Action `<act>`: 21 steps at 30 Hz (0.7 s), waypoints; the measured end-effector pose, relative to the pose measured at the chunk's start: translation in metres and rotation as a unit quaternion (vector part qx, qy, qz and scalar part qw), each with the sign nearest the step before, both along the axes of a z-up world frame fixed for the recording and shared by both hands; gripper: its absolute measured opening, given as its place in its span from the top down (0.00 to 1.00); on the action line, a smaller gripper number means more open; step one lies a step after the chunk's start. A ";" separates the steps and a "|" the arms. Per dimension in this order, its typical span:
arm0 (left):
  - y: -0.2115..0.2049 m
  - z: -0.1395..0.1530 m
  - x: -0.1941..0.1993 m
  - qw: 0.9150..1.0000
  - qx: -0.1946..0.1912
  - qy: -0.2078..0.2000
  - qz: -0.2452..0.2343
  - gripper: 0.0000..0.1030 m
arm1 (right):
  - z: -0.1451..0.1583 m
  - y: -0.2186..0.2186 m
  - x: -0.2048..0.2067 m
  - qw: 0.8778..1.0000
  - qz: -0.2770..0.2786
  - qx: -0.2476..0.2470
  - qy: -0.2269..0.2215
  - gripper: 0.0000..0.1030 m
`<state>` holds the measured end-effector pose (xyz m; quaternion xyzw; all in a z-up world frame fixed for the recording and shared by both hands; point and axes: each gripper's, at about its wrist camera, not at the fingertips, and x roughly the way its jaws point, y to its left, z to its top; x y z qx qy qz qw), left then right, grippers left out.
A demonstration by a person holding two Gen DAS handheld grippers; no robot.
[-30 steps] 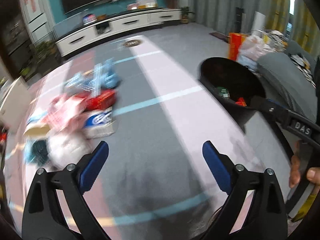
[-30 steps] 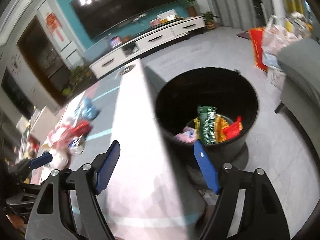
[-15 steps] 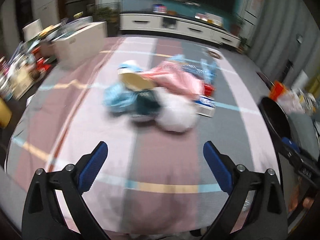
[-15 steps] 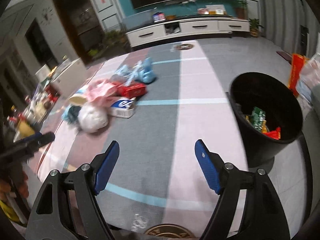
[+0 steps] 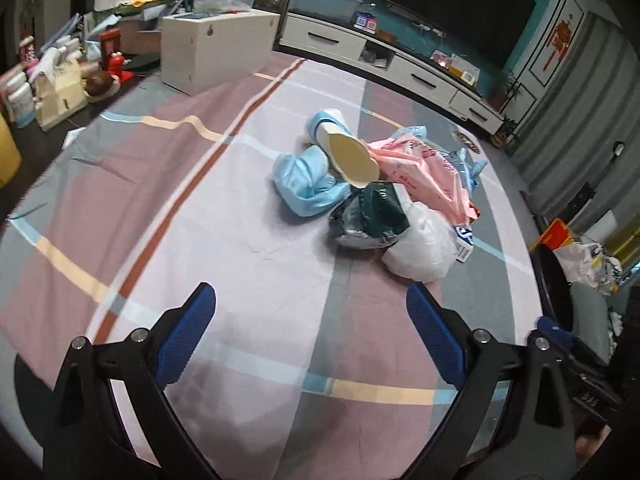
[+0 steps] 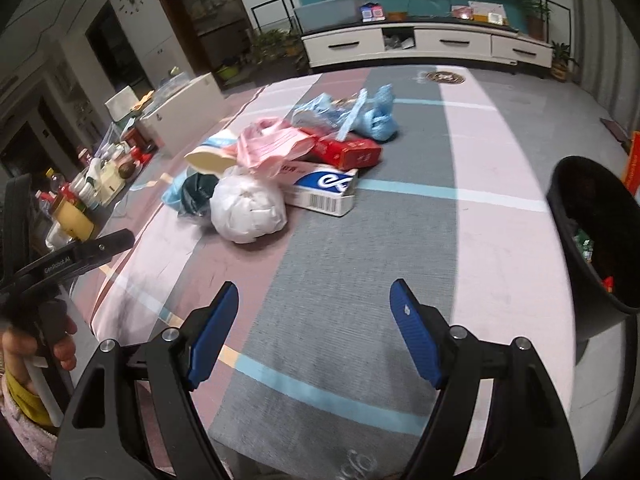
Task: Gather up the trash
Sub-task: 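Move both tools back over the remaining trash on the table, then grasp the dark green bag with the left tool while the right tool grasps the white plastic bag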
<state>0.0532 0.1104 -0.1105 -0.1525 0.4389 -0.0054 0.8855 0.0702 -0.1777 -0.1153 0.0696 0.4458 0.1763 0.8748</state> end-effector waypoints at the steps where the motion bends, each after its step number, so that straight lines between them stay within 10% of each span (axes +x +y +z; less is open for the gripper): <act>1: 0.000 -0.003 0.003 1.000 -0.009 0.000 -0.004 0.07 | -0.003 0.003 0.004 1.000 0.003 0.004 0.003 0.25; 21: -0.028 -0.019 0.081 0.997 -0.080 -0.008 -0.014 0.26 | -0.035 0.080 0.079 0.998 0.063 0.016 -0.001 0.25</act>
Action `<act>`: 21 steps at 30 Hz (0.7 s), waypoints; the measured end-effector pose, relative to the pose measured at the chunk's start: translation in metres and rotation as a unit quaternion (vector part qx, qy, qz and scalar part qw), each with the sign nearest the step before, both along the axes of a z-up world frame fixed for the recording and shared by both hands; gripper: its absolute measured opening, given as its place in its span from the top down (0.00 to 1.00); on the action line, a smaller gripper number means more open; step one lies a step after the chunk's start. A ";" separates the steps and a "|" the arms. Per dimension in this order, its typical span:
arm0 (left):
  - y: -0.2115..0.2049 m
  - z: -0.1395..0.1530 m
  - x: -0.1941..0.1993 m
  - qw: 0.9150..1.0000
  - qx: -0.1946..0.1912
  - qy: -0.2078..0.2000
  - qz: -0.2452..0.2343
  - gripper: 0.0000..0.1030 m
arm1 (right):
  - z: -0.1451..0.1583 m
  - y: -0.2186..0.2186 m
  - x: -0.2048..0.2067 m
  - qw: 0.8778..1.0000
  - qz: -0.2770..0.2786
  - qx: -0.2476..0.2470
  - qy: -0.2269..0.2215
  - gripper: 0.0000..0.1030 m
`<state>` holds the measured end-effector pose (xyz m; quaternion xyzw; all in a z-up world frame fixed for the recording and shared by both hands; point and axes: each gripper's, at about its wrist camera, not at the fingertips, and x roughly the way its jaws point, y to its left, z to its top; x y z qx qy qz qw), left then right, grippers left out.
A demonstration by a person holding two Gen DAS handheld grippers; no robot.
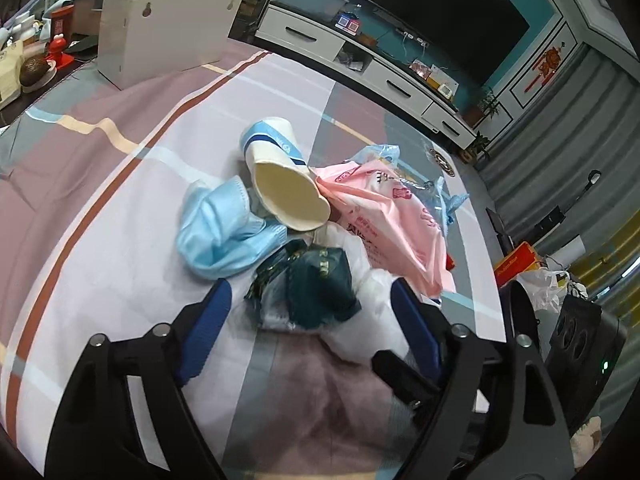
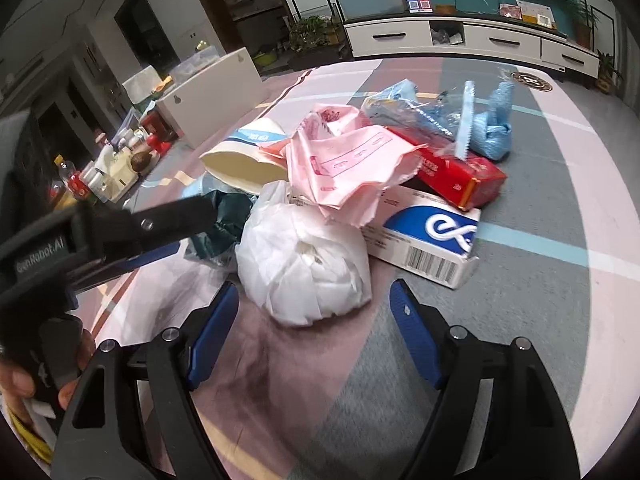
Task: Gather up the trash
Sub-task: 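Grasp the dark green bag with the left tool while the right tool grasps the white plastic bag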
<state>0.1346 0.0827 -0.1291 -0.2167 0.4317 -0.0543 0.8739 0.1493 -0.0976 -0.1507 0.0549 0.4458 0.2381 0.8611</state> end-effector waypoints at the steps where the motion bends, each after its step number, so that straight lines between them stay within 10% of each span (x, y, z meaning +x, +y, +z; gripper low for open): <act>1: -0.002 -0.002 0.003 1.000 0.001 0.001 0.001 0.30 | -0.001 0.001 0.001 1.000 0.001 0.002 -0.001 0.25; 4: -0.004 -0.008 0.008 1.000 0.007 0.008 0.004 0.48 | -0.005 0.003 0.002 1.000 0.004 0.007 -0.002 0.28; 12: -0.003 -0.007 -0.006 1.000 0.013 0.003 0.002 0.55 | -0.006 0.000 -0.009 1.000 0.018 0.011 -0.003 0.76; 21: -0.008 0.022 -0.049 0.998 0.061 -0.024 -0.025 0.55 | 0.015 -0.024 -0.046 0.999 0.017 0.026 -0.009 0.83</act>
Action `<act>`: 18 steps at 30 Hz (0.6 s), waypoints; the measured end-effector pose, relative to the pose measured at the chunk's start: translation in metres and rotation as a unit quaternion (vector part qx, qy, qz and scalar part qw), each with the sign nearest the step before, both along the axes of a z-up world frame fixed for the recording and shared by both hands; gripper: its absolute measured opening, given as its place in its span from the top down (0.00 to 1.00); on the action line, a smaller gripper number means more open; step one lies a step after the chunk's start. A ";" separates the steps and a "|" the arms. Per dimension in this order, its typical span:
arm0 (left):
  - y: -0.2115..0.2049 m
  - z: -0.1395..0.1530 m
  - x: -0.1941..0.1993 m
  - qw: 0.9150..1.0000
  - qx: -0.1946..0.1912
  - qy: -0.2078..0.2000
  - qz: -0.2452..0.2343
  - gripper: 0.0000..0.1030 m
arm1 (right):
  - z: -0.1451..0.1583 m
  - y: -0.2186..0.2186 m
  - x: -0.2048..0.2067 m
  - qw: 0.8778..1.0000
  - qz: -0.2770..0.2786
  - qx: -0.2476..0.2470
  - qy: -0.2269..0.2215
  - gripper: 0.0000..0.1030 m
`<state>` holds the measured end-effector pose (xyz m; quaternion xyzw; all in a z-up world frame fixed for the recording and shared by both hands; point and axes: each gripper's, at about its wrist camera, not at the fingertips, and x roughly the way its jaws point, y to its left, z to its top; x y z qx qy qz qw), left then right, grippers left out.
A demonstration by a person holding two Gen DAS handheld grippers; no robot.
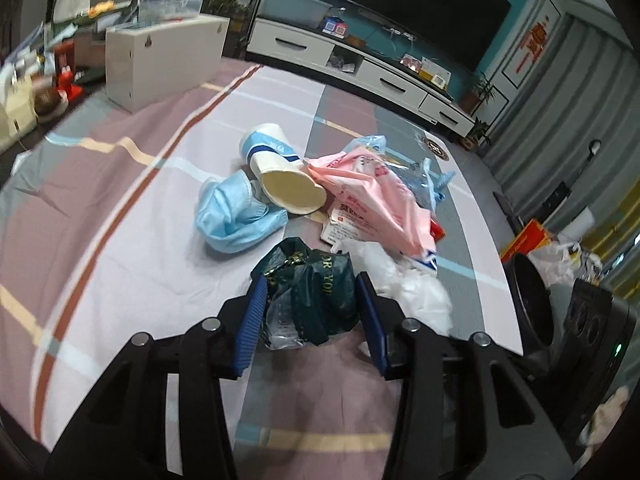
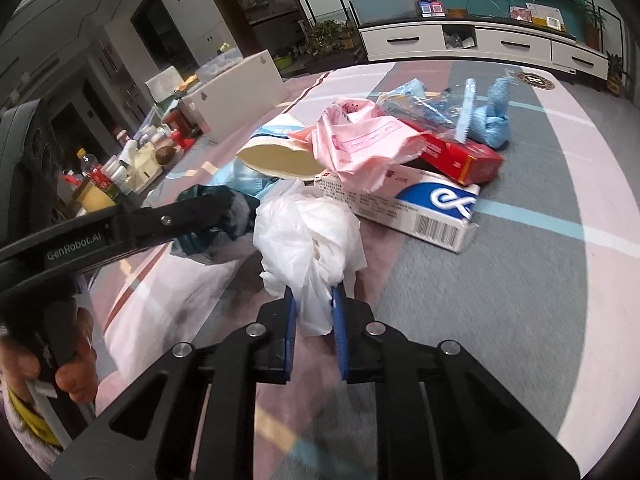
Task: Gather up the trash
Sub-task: 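Grasp the dark green bag with the left tool while the right tool grasps the white plastic bag, then carry both bags to the black bin and open both tools to drop them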
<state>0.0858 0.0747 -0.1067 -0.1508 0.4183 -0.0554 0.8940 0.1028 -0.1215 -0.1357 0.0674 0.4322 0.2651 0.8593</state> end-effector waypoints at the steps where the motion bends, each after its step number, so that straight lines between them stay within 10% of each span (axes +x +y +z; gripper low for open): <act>1: -0.002 0.002 -0.003 1.000 0.006 -0.001 -0.003 0.55 | 0.002 -0.003 -0.004 1.000 -0.001 -0.001 0.000 0.83; 18: -0.111 0.038 -0.027 0.987 0.049 -0.036 -0.149 0.55 | 0.049 -0.133 -0.068 0.986 -0.157 -0.003 -0.063 0.83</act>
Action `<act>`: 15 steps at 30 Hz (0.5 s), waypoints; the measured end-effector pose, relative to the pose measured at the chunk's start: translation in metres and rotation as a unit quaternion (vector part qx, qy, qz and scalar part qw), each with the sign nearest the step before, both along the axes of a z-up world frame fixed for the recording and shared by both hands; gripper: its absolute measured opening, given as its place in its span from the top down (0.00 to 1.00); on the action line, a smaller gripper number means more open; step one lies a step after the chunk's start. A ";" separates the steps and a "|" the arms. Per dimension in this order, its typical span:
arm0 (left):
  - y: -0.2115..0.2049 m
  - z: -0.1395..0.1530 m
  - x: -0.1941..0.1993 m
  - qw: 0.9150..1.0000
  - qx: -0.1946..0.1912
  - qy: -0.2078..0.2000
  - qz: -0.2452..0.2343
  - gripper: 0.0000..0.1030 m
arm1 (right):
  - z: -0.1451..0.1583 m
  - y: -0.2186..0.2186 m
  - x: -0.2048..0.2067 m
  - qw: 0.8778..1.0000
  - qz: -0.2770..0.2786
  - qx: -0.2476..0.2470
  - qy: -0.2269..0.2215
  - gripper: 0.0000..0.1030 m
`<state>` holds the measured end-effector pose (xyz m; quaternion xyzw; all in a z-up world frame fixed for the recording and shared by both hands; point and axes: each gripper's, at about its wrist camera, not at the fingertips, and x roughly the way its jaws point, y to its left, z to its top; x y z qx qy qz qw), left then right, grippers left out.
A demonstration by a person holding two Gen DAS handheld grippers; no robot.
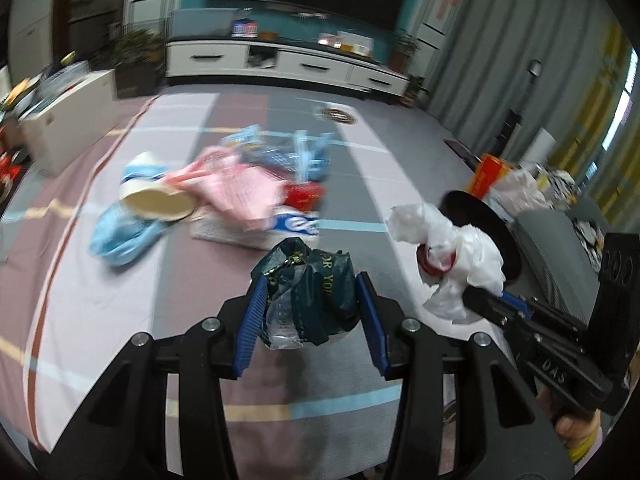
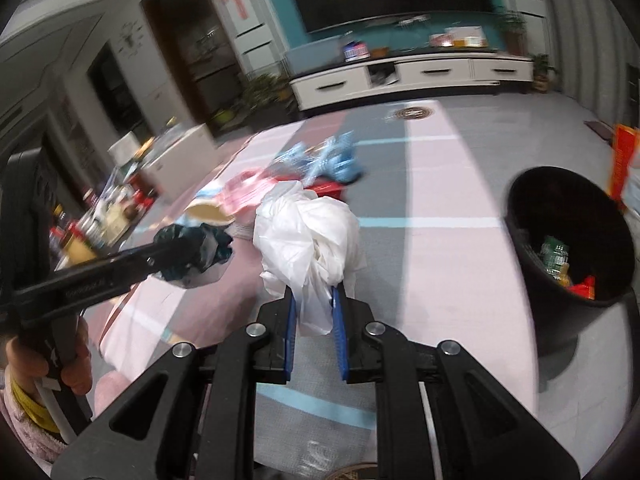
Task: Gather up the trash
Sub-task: 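Carry both bags to the black bin and open both tools to drop them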
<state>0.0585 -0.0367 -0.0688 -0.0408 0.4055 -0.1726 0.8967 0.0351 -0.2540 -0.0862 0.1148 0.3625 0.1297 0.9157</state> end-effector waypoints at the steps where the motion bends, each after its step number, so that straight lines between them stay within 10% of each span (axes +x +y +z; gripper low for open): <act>1: -0.011 0.002 0.000 1.000 0.003 -0.004 -0.013 0.55 | 0.001 -0.011 -0.003 1.000 -0.014 0.002 -0.002 0.83; 15: -0.168 0.015 0.021 0.984 0.026 -0.033 -0.174 0.55 | -0.006 -0.140 -0.036 0.980 -0.193 0.026 -0.028 0.83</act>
